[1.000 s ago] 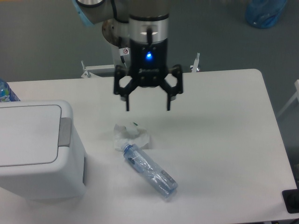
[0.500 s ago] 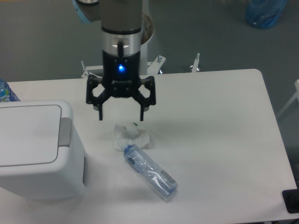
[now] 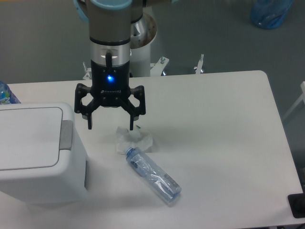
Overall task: Open the trash can
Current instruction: 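Lower the gripper and move it over the white trash can lid, then press the gripper fingers down on the trash can lid edge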
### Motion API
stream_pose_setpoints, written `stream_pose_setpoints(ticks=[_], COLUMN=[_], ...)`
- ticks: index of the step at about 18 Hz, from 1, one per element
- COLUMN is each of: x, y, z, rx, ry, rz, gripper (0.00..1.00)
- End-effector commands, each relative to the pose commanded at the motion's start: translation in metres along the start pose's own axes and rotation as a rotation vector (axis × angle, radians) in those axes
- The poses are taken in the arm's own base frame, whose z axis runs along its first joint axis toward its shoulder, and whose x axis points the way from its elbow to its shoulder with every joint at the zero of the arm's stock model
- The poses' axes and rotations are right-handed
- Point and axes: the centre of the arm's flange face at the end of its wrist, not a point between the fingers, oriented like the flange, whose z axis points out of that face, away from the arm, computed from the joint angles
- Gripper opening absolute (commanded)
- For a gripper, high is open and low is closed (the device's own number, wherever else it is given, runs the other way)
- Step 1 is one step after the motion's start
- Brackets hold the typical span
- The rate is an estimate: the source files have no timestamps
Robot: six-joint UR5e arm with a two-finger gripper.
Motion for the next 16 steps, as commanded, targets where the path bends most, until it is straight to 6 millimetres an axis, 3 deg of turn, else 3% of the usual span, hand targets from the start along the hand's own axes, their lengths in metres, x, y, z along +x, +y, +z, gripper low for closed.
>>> stream_pose_setpoints(ticks=[16], x=[0.033], y=[0.002], z=[0.019], rx=[-0.029], ry=[0.029], rz=[0.010], gripper=[1.00])
